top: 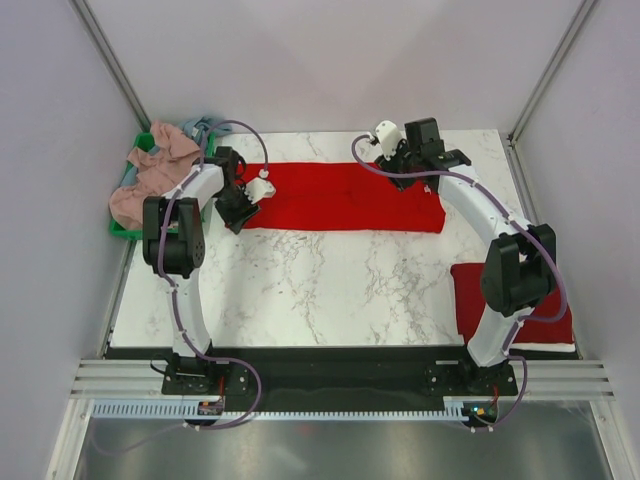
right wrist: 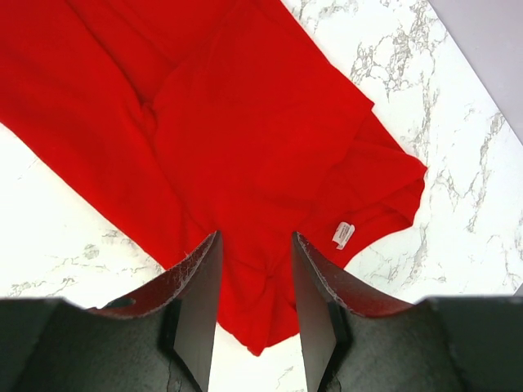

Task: Fold and stack the t-shirts
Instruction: Fold the tshirt

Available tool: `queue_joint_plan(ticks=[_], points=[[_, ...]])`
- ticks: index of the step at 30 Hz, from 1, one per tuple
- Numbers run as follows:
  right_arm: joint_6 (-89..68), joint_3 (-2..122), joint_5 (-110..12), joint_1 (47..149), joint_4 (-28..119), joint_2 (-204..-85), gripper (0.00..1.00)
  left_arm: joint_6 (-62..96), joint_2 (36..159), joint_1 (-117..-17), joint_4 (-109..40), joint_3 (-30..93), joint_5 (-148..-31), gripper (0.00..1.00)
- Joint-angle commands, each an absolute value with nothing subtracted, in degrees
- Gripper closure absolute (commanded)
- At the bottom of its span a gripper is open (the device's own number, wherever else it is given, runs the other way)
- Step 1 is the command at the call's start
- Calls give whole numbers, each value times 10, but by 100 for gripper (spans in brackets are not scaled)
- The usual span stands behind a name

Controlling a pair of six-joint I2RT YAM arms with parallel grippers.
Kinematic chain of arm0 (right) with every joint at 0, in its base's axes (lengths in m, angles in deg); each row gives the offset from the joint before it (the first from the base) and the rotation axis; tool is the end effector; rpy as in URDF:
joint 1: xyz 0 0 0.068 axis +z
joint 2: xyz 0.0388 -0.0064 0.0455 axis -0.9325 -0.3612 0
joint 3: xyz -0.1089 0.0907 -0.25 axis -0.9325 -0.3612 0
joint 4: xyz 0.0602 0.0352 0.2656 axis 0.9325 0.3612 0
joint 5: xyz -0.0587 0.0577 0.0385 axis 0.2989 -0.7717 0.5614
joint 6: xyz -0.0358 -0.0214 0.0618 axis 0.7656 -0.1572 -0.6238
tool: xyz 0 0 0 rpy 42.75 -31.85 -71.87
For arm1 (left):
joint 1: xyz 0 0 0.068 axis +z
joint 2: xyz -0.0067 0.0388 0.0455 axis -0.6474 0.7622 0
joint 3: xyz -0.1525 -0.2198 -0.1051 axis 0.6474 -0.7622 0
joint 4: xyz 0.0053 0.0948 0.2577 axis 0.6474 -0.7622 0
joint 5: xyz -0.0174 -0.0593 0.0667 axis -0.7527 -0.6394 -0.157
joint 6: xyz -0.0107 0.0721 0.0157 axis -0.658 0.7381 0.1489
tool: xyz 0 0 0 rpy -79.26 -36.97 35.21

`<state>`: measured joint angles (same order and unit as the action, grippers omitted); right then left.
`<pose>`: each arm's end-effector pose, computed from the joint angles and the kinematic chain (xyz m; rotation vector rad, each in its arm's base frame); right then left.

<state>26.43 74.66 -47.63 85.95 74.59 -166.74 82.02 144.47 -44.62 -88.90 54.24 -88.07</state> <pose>0.4274 0.1392 0.2946 -0.9726 2.0920 0.0183 0.4484 -0.0409 0.1487 1.4356 2.5603 -0.0508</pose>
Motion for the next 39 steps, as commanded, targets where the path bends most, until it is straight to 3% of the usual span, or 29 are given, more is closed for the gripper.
queue_joint_plan(ticks=[1,4,13,22,39], points=[[270,752,-471,860,743,-1652,53,814,1454,-447,-883,559,-866,46],[271,751,-461,860,740,-1657,54,797,1453,-447,-883,554,-875,98],[272,738,-397,853,729,-1703,57,762,1404,-460,-970,488,-901,98],[257,813,-355,851,769,-1822,60,770,1255,-569,-1021,285,-907,98],[283,997,-350,868,797,-2025,64,741,1245,-744,-1079,279,-958,98]])
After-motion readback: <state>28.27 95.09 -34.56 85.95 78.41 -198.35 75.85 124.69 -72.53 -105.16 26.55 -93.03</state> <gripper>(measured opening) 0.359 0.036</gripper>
